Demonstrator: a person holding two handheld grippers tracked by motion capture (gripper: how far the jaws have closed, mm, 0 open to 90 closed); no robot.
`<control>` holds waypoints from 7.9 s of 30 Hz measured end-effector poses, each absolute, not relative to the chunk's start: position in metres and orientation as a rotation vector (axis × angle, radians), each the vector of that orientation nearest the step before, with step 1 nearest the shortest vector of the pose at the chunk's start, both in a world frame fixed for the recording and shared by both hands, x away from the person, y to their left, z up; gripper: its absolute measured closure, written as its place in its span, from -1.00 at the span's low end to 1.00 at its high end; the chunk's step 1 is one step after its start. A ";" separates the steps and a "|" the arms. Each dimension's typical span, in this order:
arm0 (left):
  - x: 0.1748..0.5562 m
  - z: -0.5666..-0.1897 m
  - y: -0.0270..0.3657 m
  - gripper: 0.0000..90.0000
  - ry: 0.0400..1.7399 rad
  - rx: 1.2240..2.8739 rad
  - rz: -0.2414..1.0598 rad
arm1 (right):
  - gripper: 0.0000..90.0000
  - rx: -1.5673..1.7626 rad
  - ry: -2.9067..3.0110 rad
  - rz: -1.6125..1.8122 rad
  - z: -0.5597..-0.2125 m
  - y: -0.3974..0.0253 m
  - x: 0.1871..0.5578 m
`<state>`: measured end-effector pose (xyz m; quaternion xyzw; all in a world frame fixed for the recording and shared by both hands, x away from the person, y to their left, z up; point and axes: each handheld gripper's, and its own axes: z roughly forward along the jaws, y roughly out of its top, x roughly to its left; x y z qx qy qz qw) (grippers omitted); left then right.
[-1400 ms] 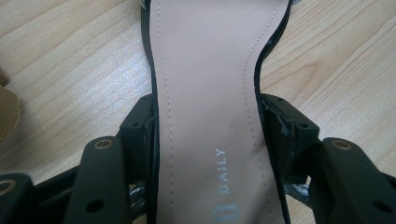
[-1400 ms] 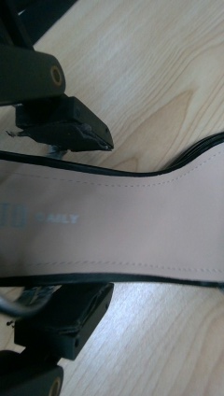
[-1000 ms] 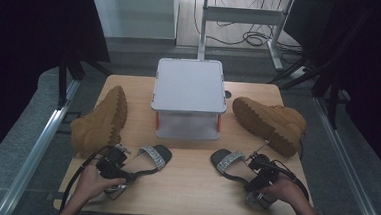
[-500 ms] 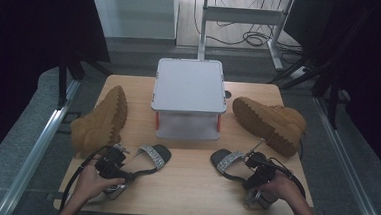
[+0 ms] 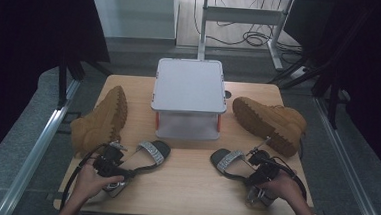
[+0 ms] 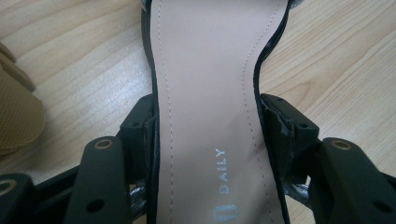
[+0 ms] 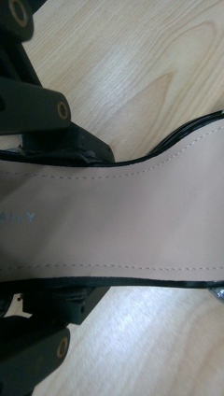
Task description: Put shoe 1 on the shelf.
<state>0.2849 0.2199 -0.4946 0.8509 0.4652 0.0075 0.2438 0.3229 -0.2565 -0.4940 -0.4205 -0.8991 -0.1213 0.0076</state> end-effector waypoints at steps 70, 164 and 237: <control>0.334 -0.480 0.178 -0.06 1.394 2.093 0.089 | -0.05 -1.612 -2.661 -0.781 -0.479 -0.210 0.351; 0.264 -0.494 0.199 -0.64 1.292 1.931 0.170 | -0.57 -1.655 -2.561 -1.357 -0.493 -0.217 0.281; 0.289 -0.518 0.139 -0.10 1.353 1.931 0.444 | -0.12 -1.796 -2.794 -1.292 -0.528 -0.164 0.283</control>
